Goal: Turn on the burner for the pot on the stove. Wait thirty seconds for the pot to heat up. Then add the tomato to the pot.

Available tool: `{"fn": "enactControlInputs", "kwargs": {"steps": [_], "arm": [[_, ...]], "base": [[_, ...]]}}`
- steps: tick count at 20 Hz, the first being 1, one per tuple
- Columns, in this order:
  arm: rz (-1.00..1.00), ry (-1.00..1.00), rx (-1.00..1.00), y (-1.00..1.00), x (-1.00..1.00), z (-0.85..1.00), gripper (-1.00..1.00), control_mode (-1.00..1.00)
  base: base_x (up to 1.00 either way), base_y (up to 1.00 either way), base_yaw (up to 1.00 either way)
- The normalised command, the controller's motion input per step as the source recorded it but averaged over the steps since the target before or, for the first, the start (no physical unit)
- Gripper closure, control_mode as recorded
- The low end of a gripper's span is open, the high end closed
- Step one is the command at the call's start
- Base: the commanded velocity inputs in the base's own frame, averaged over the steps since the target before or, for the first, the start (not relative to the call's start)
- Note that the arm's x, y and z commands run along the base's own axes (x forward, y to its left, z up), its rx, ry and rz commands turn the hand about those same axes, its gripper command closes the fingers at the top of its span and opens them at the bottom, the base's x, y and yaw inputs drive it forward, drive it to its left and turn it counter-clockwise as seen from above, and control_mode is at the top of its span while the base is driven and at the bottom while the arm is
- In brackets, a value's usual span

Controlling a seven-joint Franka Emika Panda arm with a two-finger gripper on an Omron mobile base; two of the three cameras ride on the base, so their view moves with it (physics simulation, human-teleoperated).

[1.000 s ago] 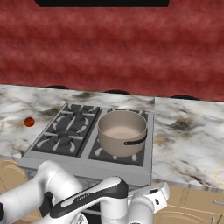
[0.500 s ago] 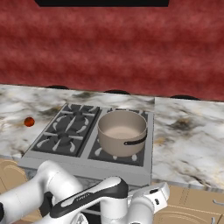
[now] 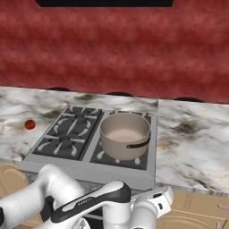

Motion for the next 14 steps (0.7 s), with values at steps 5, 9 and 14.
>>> {"fn": "enactControlInputs", "kwargs": {"steps": [5,9,14], "arm": [[0.00,0.00,0.00,0.00,0.00,0.00,1.00,-1.00],[0.00,0.00,0.00,0.00,0.00,0.00,1.00,-1.00],[0.00,0.00,0.00,0.00,0.00,0.00,1.00,-1.00]], "base": [[0.00,0.00,0.00],[0.00,0.00,0.00],[0.00,0.00,0.00]]}}
